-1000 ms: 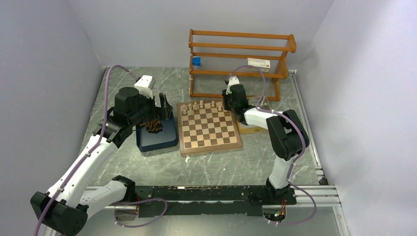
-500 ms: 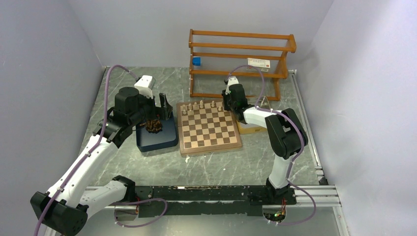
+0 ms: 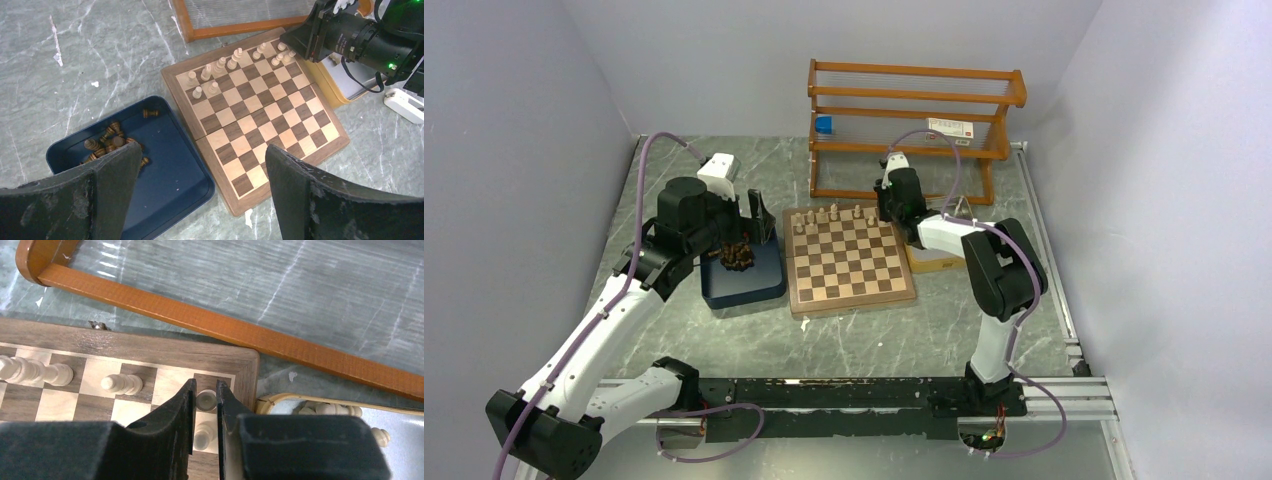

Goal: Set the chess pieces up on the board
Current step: Adjust the chess piece on the chessboard.

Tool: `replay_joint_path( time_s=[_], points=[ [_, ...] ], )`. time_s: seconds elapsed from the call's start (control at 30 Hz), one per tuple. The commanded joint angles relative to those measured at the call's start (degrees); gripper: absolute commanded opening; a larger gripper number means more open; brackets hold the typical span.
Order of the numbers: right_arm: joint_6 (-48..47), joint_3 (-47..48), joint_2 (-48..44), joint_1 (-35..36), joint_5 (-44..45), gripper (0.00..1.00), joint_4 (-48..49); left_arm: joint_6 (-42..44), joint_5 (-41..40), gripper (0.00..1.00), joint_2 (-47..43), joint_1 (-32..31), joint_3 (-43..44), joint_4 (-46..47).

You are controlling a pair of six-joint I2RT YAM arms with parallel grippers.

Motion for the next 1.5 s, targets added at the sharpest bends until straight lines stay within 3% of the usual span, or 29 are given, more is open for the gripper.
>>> replay_joint_path(
  time_s=[0.0,0.67,1.07,1.47],
  points=[
    [0.1,1.9,1.0,0.1,1.3,0.11,1.9,0.2,0.6,0.98,-1.0,-0.4,0.0,0.7],
    [-0.3,1.1,2.0,0.1,1.9,0.18,2.4,0.2,0.3,0.98,-1.3,-0.4,0.0,0.6],
    [0.9,3.2,1.2,0.0,-0.2,0.39,1.4,0.2,0.3,0.98,-1.2,-0.4,0.1,0.6],
    [2.6,7.2,-6.5,-1.9,2.4,0.42,-9.1,-0.4,-1.7,0.98,-0.5,-0.4,0.1,-0.1]
  ],
)
